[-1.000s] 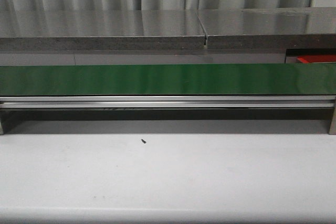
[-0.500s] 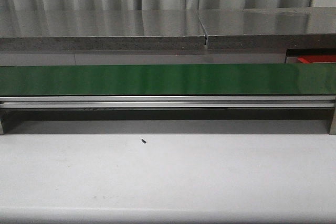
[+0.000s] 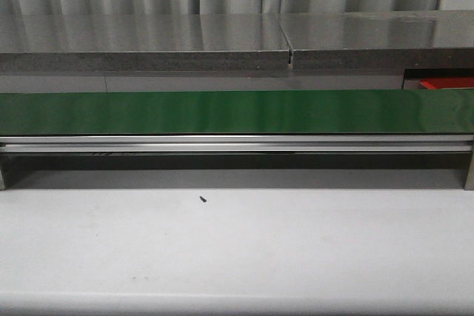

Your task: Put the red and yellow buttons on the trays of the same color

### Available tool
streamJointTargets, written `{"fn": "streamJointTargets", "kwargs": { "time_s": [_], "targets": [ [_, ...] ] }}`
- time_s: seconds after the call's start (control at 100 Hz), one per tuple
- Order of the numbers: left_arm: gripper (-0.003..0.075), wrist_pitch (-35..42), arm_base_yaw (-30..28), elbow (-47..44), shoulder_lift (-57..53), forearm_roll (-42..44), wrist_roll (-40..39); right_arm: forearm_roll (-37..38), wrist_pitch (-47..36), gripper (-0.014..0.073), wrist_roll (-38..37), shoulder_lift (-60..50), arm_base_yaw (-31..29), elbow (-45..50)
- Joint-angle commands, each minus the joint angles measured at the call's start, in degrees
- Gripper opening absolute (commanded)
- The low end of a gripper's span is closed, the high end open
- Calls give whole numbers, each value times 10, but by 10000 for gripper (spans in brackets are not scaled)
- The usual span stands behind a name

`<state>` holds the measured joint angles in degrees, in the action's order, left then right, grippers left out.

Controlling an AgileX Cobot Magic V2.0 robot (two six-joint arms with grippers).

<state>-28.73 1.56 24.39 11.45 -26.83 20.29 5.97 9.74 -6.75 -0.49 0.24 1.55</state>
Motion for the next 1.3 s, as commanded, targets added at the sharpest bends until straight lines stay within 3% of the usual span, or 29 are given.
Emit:
{"fn": "streamJointTargets", "kwargs": {
  "time_s": [0.0,0.32,0.51,0.63,0.8,1.01,1.29],
  "targets": [
    [-19,38,4,15,5,-11,-1,9,-49,-67,1,3,1,0],
    [-19,38,4,13,5,-9,-1,9,-49,-67,1,3,1,0],
    [-19,57,4,11,4,75,-4,9,-49,-67,1,3,1,0],
    [-19,110,4,-15,-11,92,-6,9,-49,-67,1,3,1,0],
    [-19,175,4,-78,-71,118,-71,9,-49,-67,1,3,1,0],
    [-19,180,4,-156,-139,222,-208,9,-49,-67,1,3,1,0],
    [-19,236,4,-220,-137,241,-231,9,-48,-67,1,3,1,0]
  ]
}}
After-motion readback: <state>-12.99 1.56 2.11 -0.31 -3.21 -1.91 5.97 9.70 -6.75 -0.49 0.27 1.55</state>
